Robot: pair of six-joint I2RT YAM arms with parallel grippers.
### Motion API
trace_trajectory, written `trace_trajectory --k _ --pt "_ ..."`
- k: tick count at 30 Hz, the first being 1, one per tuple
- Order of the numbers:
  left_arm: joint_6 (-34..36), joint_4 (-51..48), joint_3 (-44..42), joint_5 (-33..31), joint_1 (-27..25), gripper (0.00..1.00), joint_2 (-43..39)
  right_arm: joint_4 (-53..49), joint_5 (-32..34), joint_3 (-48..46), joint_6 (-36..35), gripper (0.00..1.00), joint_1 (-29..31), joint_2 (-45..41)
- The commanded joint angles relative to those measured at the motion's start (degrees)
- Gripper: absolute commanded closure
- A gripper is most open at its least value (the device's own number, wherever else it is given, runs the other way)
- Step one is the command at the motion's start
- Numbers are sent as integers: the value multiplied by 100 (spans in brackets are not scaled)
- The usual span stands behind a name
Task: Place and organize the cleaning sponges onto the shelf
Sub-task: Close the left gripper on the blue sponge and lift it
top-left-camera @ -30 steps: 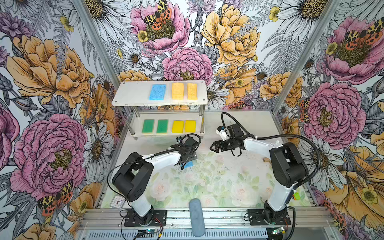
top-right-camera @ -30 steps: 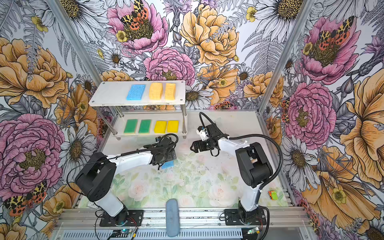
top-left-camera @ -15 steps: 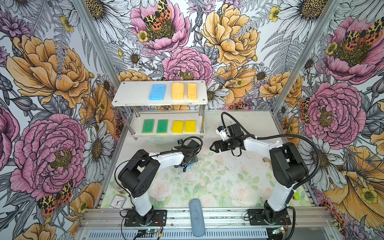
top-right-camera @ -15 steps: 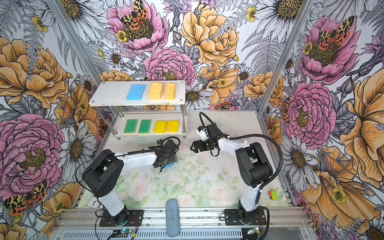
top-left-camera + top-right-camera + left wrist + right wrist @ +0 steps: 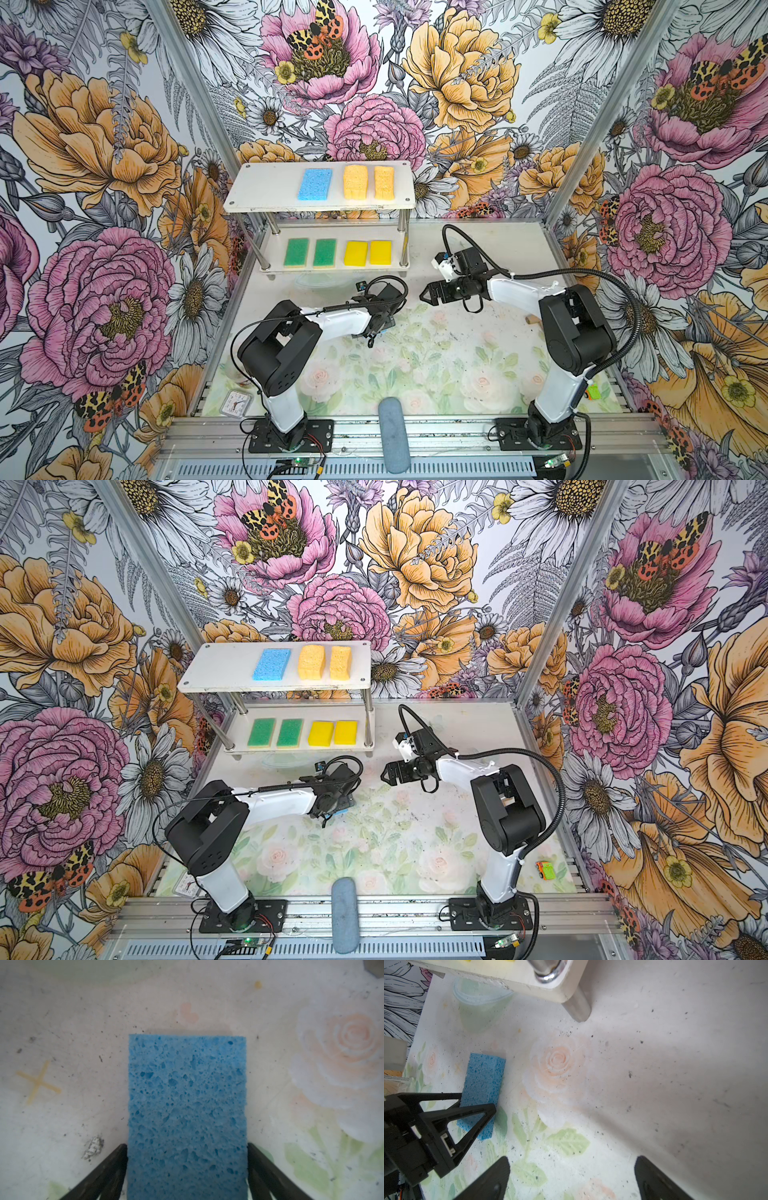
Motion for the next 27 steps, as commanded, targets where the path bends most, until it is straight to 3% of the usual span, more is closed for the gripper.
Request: trace_trajectory --k 1,15,27 --pt "-194 7 -186 246 -81 18 87 82 100 -90 -67 4 -47 -74" --pt "109 0 -196 -4 -205 45 -149 83 108 -88 -57 4 -47 -82" --pt "520 -493 96 -722 -502 50 -478 82 105 -93 -44 4 -47 -91"
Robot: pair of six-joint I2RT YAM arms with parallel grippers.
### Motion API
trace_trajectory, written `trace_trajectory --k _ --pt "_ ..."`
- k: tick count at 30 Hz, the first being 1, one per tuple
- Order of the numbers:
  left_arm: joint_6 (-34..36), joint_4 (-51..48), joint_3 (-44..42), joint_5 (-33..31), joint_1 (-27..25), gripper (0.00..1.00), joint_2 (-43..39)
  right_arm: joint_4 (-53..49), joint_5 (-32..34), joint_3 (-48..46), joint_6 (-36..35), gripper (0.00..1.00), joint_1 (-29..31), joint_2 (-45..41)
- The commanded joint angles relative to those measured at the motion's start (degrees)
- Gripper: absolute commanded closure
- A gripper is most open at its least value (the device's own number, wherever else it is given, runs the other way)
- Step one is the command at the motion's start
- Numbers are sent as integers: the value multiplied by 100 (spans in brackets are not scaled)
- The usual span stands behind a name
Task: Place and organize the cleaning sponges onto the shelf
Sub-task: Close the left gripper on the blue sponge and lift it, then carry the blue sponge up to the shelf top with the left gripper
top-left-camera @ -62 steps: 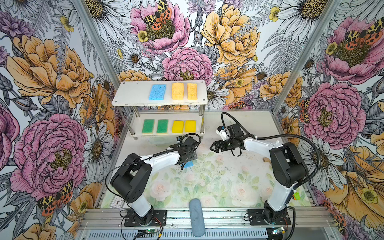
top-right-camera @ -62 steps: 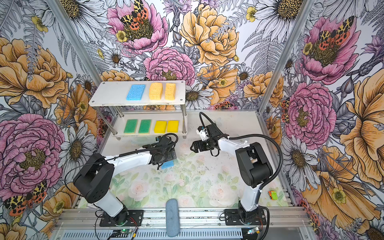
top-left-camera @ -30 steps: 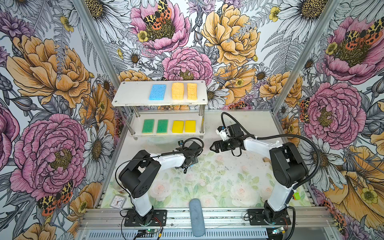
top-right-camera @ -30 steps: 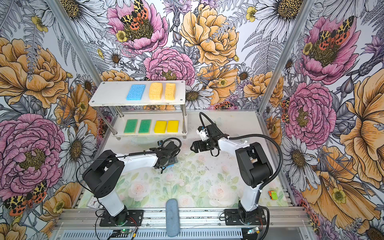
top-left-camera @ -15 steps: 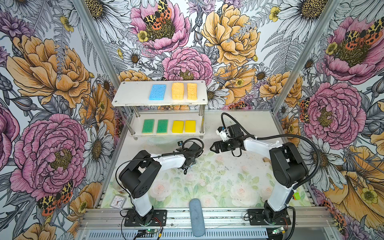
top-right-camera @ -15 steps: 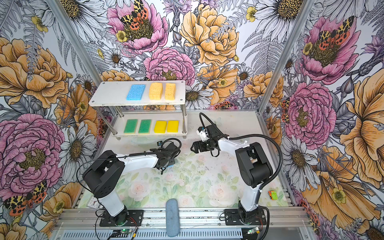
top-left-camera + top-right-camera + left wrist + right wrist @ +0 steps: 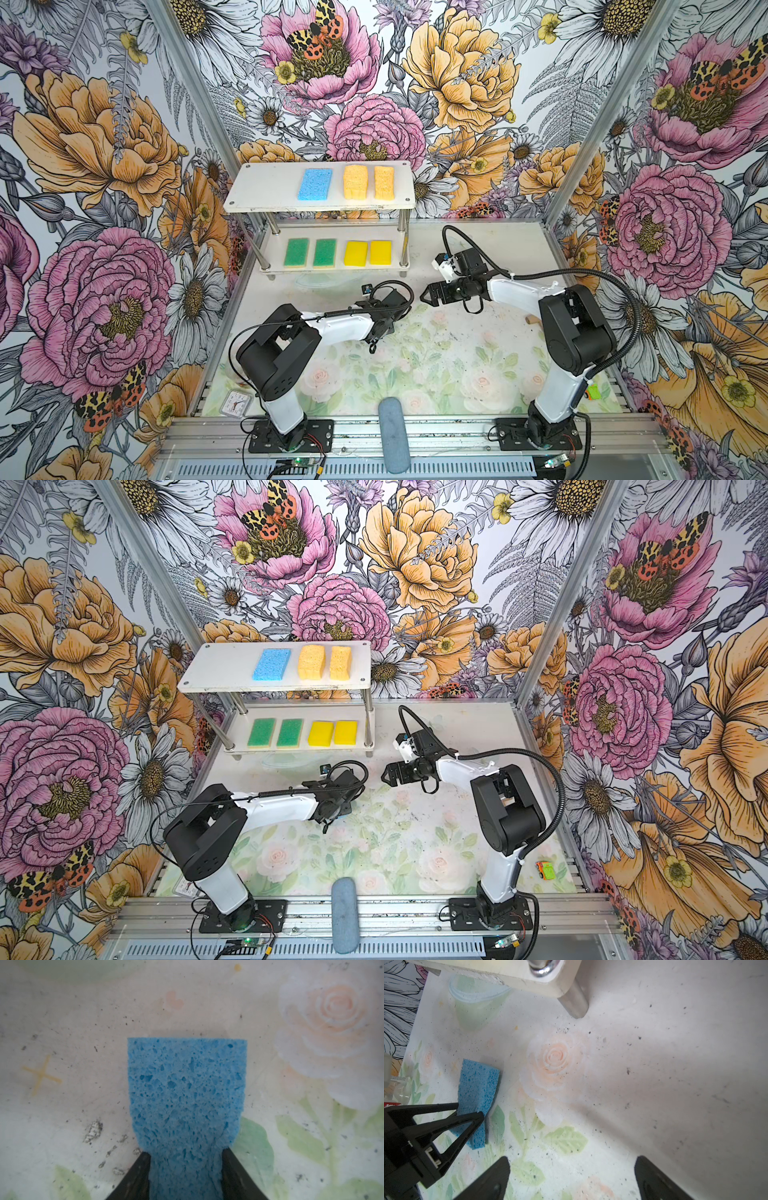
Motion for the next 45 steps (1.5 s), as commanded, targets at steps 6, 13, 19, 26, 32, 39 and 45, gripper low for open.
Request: trace_trajectory --k 6,13,19,26,32,39,45 --pt "557 -606 399 -595 -188 50 -575 82 42 -27 -47 4 -47 -74" --pt "1085 -889 623 -536 -130 49 -1190 75 41 -29 -58 4 -47 -65" --pt "1670 -1201 979 -484 82 48 -1833 82 24 2 -53 4 -47 -56" --pt "2186 -1206 1235 -148 737 47 -2556 77 22 -3 -53 4 -47 -82" --pt "2746 -1284 1604 -2 1235 46 -2981 82 -6 31 -52 4 -47 -67" --pt "3521 -1441 2400 -172 1683 45 -3203 73 -61 87 -44 4 -47 -21" --pt "4049 -1450 3138 -173 2267 43 -3237 67 -44 86 -44 4 -46 -21"
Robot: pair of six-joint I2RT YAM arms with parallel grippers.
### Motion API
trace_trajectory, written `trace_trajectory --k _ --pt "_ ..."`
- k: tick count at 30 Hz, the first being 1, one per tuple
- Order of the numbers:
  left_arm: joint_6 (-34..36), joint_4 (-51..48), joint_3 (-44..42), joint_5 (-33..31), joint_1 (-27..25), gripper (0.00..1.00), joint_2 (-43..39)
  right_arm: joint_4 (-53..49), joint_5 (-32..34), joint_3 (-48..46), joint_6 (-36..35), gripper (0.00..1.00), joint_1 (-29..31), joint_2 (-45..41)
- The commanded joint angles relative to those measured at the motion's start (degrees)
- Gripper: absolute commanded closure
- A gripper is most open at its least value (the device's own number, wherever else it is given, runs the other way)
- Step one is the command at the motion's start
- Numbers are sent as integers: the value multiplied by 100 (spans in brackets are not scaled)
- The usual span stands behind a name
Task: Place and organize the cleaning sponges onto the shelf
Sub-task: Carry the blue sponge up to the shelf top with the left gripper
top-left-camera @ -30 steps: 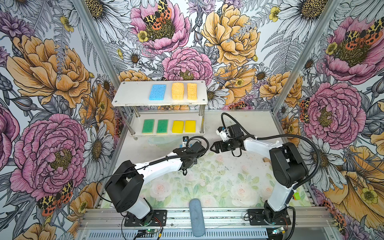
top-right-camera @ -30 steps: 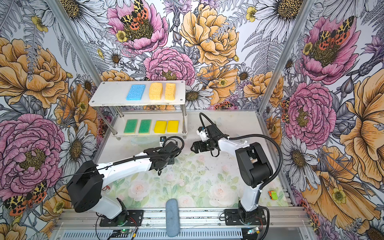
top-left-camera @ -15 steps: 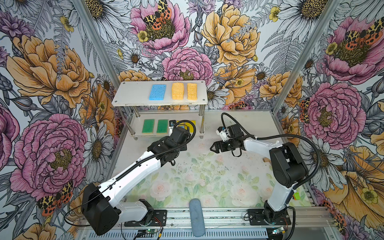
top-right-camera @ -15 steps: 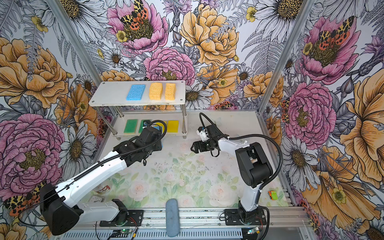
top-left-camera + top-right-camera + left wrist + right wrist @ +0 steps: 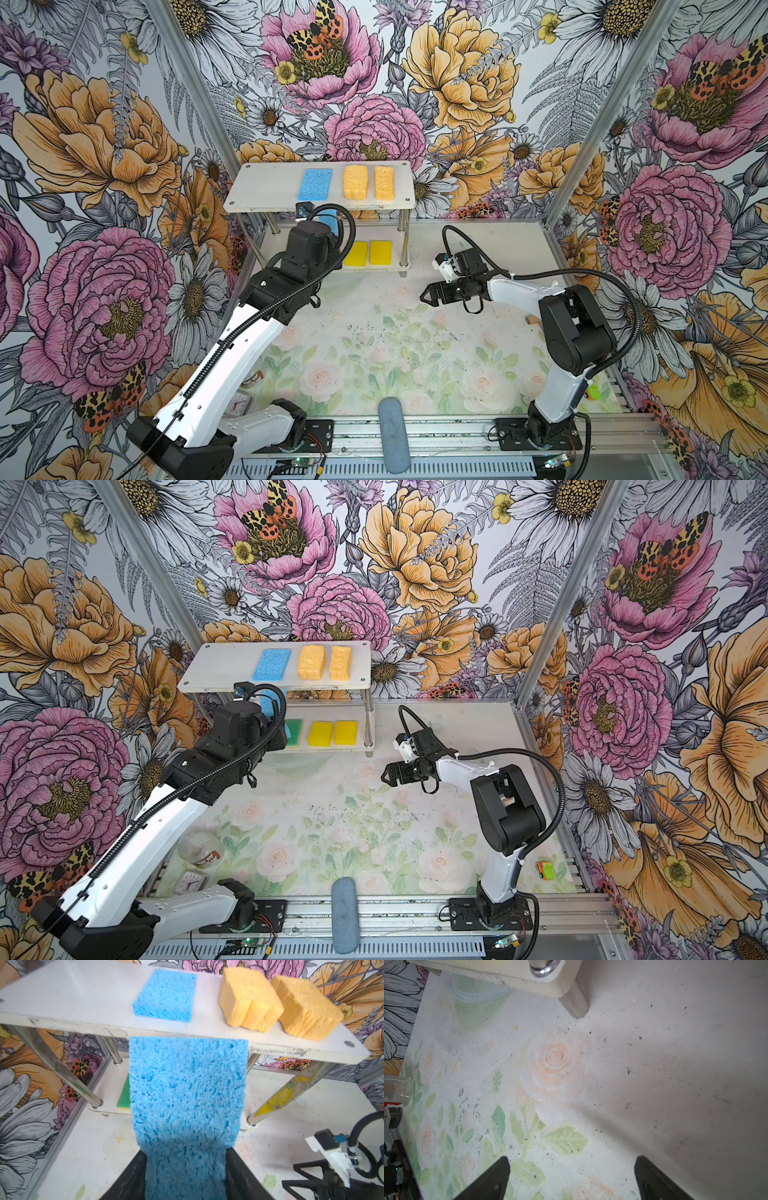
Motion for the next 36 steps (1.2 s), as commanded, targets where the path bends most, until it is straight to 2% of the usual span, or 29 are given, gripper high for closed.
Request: trace_trajectory --k 1,6,15,18,23,36 --pt "531 -47 441 55 376 43 -77 73 -15 85 -44 4 -47 -21" --pt "753 -51 1202 507 1157 42 78 66 5 70 -36 4 -46 -43" --pt "984 -161 2469 1305 2138 41 694 62 6 -20 -35 4 -47 -117" --pt "986 -153 2752 1979 2554 40 1005 66 13 -47 -36 4 -47 -144" --pt "1020 -154 3235 2632 3127 41 1655 67 6 -64 -28 4 -47 -170" --pt "1242 -159 3851 3059 3431 40 2604 70 41 -134 -39 4 -47 -188"
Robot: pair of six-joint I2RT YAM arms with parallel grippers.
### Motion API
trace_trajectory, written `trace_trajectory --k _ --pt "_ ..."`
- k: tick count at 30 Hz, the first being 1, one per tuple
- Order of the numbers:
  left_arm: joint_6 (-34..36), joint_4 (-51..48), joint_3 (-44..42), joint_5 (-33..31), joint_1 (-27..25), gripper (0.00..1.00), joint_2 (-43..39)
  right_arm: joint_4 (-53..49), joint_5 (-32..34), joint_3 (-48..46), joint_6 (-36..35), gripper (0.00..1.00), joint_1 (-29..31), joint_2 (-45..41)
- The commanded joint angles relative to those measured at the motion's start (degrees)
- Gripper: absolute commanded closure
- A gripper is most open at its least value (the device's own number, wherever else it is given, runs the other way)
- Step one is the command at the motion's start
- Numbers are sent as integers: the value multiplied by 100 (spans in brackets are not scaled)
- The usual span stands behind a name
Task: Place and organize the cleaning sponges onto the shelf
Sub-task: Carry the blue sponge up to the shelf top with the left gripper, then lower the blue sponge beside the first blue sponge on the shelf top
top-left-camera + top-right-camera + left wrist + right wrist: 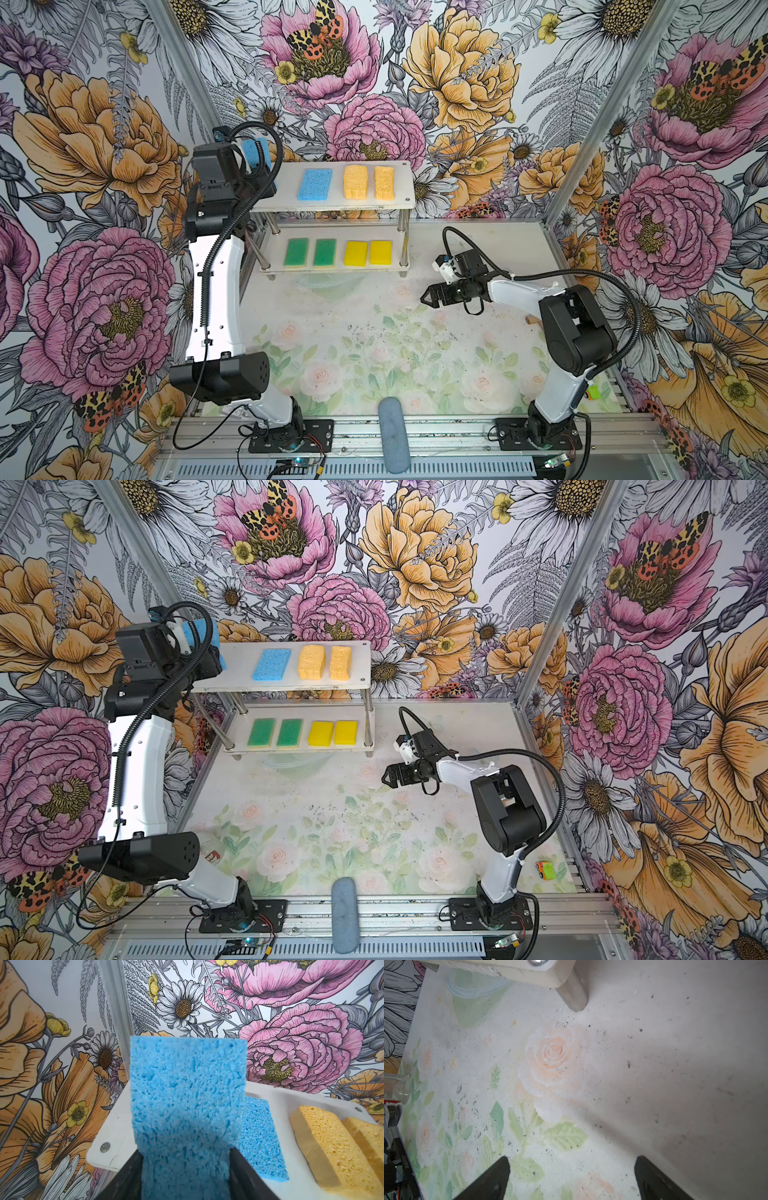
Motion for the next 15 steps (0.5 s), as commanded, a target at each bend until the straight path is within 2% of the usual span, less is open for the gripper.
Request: trace_trajectory --k 1,15 --pt "161 18 245 273 53 40 111 69 38 -47 -42 4 -47 -166" --pt "552 38 801 591 67 39 836 72 45 -107 -59 4 -47 -199"
